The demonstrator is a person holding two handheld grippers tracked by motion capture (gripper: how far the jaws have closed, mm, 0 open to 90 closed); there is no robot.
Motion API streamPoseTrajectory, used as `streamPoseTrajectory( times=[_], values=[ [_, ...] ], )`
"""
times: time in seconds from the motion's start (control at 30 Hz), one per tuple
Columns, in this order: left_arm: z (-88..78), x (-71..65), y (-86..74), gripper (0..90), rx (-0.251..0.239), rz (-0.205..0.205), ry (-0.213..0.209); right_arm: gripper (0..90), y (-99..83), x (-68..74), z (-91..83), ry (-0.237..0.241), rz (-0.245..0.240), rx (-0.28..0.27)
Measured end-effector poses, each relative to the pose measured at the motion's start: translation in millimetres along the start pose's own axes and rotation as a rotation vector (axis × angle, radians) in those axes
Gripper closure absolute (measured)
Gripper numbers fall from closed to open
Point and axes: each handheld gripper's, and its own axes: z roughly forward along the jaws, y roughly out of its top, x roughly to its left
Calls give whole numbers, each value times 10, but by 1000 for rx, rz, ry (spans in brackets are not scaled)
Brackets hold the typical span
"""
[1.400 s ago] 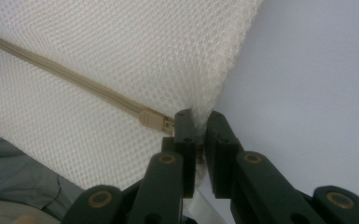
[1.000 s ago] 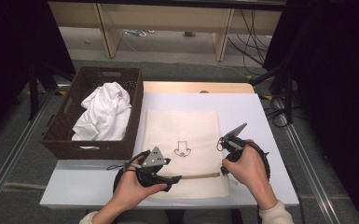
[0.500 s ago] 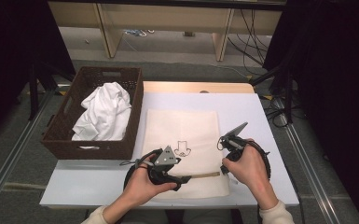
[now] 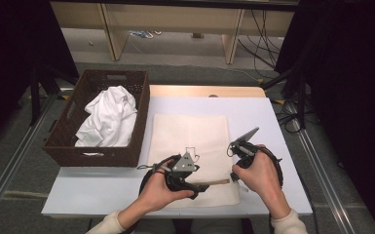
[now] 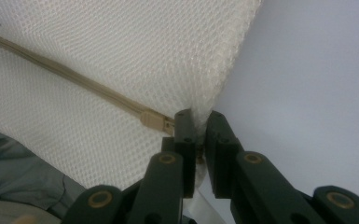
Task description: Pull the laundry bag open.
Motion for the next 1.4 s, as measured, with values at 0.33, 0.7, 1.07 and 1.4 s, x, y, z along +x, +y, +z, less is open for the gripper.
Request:
streamPoseTrajectory(
  times=[0.33,0.7,1.07,1.4],
  values=[
    [279,-70,94,363,-41,-10,-101,847,-3,33,-25,7,37,24],
    [520,-140,134,407,-9,20,-136,847,-4,40,-28,6,42,28],
    [636,-178,127,451,1,16,-154,847,-2,42,-19,-1,45,31],
    [645,-207,110,539,0,6,-157,846,0,39,-17,-2,40,36]
  ],
)
